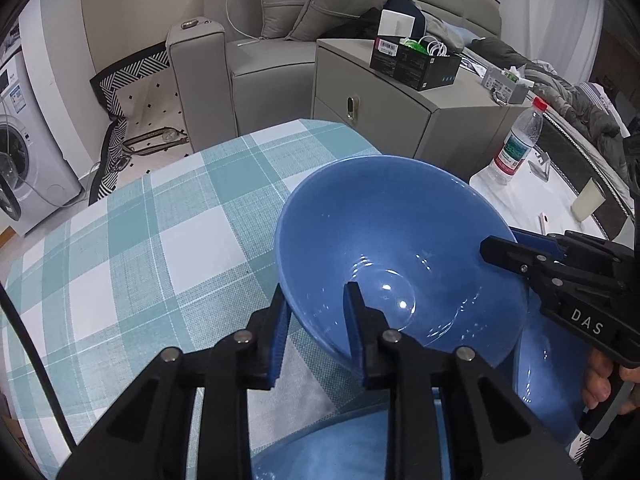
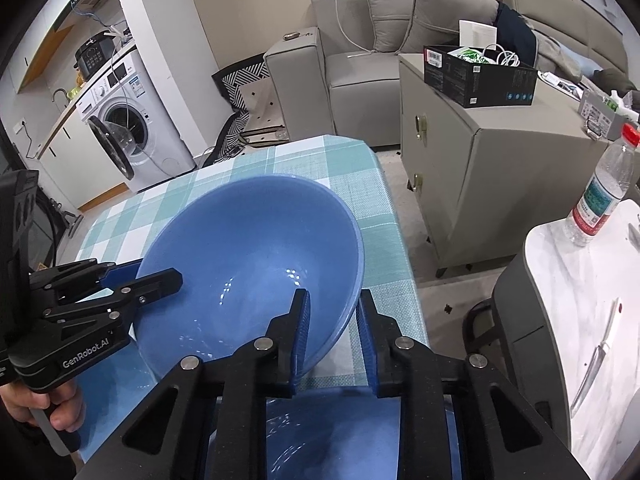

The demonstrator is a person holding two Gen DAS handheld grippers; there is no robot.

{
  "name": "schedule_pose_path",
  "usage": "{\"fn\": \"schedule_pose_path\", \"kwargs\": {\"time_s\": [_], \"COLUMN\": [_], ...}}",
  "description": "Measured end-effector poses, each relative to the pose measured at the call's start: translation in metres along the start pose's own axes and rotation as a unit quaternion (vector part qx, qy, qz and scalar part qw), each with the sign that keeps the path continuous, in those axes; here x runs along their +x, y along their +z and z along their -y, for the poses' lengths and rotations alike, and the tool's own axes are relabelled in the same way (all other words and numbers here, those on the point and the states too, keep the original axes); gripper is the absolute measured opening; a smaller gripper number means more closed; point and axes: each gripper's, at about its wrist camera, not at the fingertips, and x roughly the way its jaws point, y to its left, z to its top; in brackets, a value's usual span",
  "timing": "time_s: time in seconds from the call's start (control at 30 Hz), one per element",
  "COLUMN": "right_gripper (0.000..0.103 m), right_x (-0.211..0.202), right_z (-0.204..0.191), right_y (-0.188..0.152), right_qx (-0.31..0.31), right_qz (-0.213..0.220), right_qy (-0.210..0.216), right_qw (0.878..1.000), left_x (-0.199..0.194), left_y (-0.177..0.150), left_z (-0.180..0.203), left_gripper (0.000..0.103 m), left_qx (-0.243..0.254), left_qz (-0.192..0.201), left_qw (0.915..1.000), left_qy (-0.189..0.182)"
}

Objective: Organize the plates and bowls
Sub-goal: 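Close both grippers on the blue bowl rim, then lift the blue bowl and carry it over another blue bowl with both grippers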

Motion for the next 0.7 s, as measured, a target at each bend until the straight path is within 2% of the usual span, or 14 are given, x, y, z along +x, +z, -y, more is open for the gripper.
{"fn": "schedule_pose_path", "kwargs": {"time_s": [0.7], "right_gripper": [0.024], "right_x": [-0.03], "right_z": [-0.005], "right_y": [0.0], "right_qx": [-0.01], "right_qz": [0.05], "right_qy": [0.003], "right_qw": [0.999], "left_x": [-0.026], "left_y": [0.005], "left_z": [0.004], "left_gripper": [0.025], "left_qx": [0.0], "left_qz": [0.04], "left_qw": [0.9992], "left_qy": [0.009]}}
